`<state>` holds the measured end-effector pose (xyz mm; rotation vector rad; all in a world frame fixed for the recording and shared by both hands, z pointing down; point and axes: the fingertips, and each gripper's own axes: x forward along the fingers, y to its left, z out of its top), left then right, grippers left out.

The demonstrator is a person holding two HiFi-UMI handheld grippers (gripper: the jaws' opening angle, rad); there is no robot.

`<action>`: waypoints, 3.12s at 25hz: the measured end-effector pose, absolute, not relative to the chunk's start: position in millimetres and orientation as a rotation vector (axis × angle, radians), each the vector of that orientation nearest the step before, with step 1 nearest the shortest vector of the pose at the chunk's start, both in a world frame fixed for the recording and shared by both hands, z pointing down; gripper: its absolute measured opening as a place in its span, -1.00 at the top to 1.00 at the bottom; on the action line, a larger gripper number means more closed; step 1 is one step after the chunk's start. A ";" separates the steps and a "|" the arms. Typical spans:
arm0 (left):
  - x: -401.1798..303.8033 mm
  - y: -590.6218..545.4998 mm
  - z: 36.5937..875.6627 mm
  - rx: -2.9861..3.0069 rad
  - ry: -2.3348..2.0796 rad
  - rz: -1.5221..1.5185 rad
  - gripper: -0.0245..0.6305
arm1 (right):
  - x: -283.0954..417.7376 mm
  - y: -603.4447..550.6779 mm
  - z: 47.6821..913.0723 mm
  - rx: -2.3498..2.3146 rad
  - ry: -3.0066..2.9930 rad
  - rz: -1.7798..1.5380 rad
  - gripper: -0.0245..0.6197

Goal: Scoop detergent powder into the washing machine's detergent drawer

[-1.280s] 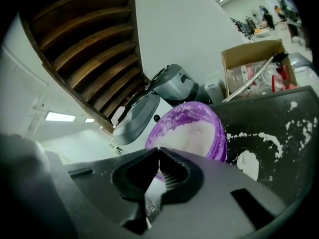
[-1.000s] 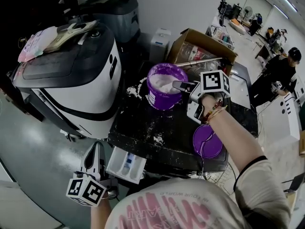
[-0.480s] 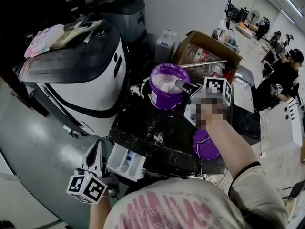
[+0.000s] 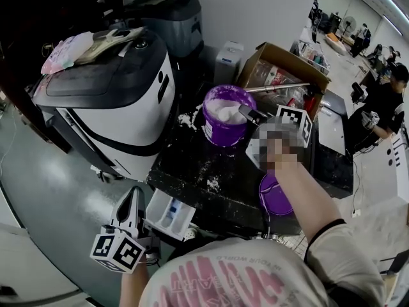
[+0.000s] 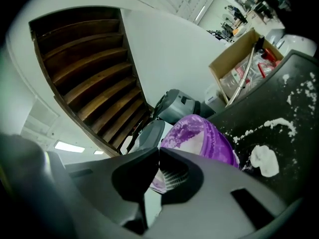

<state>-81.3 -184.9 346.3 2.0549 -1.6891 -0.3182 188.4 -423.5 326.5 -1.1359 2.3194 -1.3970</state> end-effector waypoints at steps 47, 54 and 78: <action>-57.0 -61.3 334.5 2.020 -1.834 -0.311 0.92 | 133.3 -270.2 319.7 -0.614 2.123 -1.714 0.92; -76.1 -64.1 335.4 2.046 -1.779 -0.319 0.92 | 118.2 -246.0 333.2 -0.642 2.075 -1.758 0.92; -202.5 -89.6 348.8 2.217 -1.489 -0.245 0.92 | 32.3 -189.3 392.5 -0.999 1.938 -1.732 0.92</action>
